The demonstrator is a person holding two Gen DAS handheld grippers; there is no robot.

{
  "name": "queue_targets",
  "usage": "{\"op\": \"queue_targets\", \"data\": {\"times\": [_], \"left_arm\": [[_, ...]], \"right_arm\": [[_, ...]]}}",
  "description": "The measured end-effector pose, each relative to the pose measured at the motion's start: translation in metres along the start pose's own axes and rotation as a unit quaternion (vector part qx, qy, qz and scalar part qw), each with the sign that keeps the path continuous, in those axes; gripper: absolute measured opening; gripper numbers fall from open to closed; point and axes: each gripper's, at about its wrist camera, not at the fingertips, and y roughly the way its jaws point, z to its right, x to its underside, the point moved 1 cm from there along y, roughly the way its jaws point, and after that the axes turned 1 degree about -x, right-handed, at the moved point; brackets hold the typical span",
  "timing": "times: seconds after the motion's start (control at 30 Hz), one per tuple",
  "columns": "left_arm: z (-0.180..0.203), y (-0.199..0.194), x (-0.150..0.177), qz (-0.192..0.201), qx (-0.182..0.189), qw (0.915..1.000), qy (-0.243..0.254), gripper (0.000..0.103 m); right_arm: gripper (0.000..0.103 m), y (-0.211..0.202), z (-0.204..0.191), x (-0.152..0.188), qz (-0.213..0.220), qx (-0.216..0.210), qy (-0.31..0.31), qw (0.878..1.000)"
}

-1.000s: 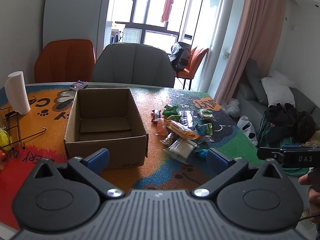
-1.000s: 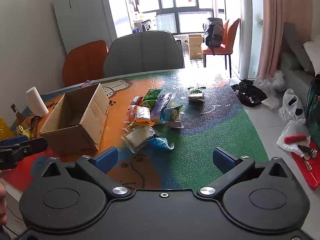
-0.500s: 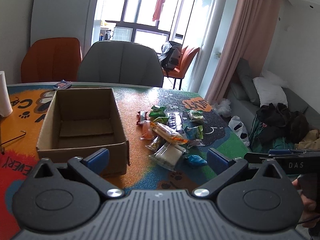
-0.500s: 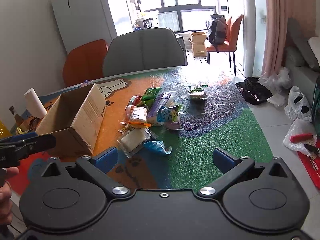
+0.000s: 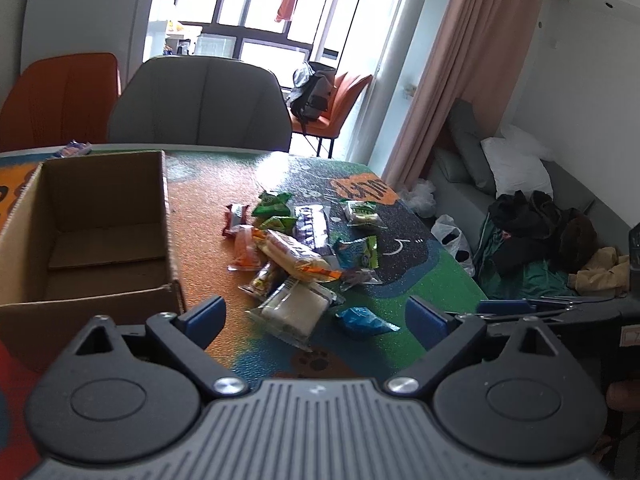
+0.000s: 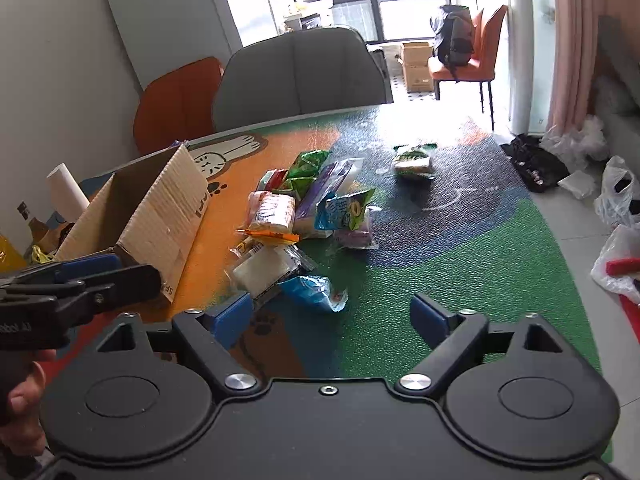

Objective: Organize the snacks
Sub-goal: 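Grasp the blue snack bag with the right gripper while the left grasps the white wrapped bread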

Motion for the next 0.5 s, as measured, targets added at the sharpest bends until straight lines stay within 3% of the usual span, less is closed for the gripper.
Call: {"op": "queue_targets", "data": {"times": [0.3, 0.5], "left_arm": [[0.001, 0.041, 0.002, -0.027, 0.009, 0.9996, -0.008, 0.079], [-0.004, 0.062, 0.003, -0.040, -0.002, 0.9990, -0.019, 0.064]], "right_arm": [[0.049, 0.033, 0.012, 0.001, -0.032, -0.037, 0.013, 0.999], [0.042, 0.054, 0.019, -0.003, -0.045, -0.054, 0.017, 0.997]]}}
